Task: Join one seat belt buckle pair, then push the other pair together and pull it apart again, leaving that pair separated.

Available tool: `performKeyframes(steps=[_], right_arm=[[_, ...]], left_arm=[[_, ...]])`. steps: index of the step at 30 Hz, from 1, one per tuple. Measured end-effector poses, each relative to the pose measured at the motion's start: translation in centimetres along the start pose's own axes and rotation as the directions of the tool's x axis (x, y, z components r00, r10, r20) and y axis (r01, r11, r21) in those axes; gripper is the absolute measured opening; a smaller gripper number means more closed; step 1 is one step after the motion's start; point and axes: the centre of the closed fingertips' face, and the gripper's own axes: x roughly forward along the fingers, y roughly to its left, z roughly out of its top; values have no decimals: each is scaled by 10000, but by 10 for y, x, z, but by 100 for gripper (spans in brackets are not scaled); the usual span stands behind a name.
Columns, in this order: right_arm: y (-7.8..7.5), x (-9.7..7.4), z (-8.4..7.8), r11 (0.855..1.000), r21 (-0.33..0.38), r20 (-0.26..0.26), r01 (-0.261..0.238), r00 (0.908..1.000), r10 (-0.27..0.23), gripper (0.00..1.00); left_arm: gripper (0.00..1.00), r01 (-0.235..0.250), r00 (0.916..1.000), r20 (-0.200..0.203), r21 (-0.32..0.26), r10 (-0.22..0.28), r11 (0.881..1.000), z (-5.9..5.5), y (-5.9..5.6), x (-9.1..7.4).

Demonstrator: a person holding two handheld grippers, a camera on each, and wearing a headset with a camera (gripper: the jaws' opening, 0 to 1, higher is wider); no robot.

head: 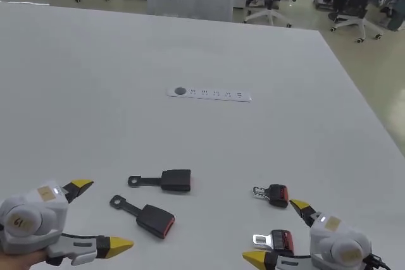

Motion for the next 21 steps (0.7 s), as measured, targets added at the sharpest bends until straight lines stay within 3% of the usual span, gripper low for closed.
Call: performKeyframes(steps=[21], right_arm=[[-7, 0, 0, 10000, 73, 38, 0, 10000, -1, 99]], left_arm=[[99, 51, 10000, -20, -57, -51, 10000, 8, -1, 4]])
